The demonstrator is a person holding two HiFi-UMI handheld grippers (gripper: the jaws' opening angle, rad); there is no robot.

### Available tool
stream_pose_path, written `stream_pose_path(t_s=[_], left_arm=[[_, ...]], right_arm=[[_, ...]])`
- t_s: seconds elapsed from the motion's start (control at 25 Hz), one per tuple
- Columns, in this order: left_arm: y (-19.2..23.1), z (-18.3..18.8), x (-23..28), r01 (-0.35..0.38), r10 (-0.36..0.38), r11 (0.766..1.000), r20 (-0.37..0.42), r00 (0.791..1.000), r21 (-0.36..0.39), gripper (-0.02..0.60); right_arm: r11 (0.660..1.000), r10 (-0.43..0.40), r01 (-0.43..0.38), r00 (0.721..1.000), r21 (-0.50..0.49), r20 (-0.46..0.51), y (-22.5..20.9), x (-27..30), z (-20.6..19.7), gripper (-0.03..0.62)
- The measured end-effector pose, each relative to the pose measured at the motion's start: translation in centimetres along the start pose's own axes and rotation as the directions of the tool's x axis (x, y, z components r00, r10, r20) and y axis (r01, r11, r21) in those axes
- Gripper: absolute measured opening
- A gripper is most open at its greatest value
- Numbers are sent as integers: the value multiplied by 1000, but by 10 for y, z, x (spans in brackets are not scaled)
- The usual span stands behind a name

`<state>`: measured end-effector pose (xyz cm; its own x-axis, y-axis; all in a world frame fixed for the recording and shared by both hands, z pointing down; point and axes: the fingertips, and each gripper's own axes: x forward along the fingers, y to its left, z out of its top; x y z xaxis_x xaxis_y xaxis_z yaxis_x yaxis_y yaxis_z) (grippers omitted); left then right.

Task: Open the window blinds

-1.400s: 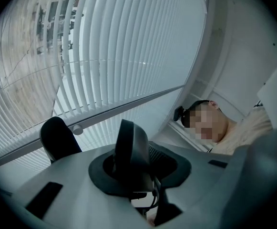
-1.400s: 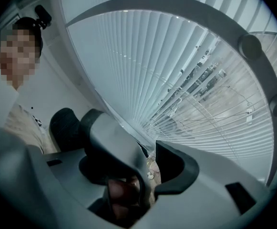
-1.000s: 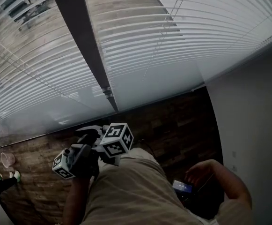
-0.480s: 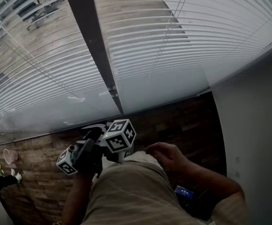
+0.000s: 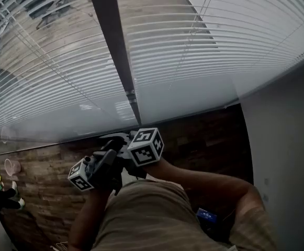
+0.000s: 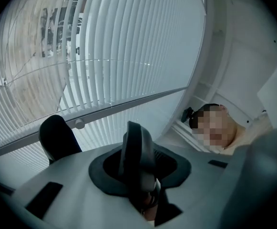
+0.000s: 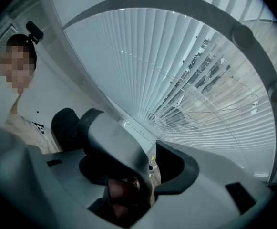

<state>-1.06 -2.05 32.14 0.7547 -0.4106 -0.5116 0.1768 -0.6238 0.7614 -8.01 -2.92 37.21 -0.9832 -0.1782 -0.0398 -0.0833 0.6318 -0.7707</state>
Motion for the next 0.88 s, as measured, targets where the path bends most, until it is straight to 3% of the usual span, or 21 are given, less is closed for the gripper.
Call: stream_pose_path(t_s=[0.12, 0.28, 0.48, 0.6, 0.68, 0.8, 0.88], left_arm=[[-8, 4, 3, -19, 19, 1000, 11, 1000, 7, 120], [-11, 20, -1, -15, 17, 1000, 66, 998, -27, 120], [-25, 8, 13, 30, -25, 997, -64, 998, 75, 118], [-22, 3, 18, 10, 5, 990, -112, 994, 138, 118], [-10, -4, 14, -36, 74, 968, -145, 987, 247, 120], [15, -12, 2, -109, 213, 895, -201, 956, 433, 166], [30, -3, -14, -185, 295, 849, -154, 943, 496, 172]], right_arm=[[998, 62, -63, 998, -13, -14, 14, 2, 5, 172], [999, 54, -54, 995, 0, -85, 17, 15, 7, 172], [984, 136, -132, 990, -115, 26, 35, 6, 22, 173], [976, 165, -155, 985, -155, 59, 32, 2, 25, 173], [973, 133, -119, 990, -200, 56, 17, -5, 20, 173], [938, 37, -25, 999, -344, 28, -11, -29, 10, 179], [931, -37, 52, 998, -362, 49, -28, -52, 11, 178]])
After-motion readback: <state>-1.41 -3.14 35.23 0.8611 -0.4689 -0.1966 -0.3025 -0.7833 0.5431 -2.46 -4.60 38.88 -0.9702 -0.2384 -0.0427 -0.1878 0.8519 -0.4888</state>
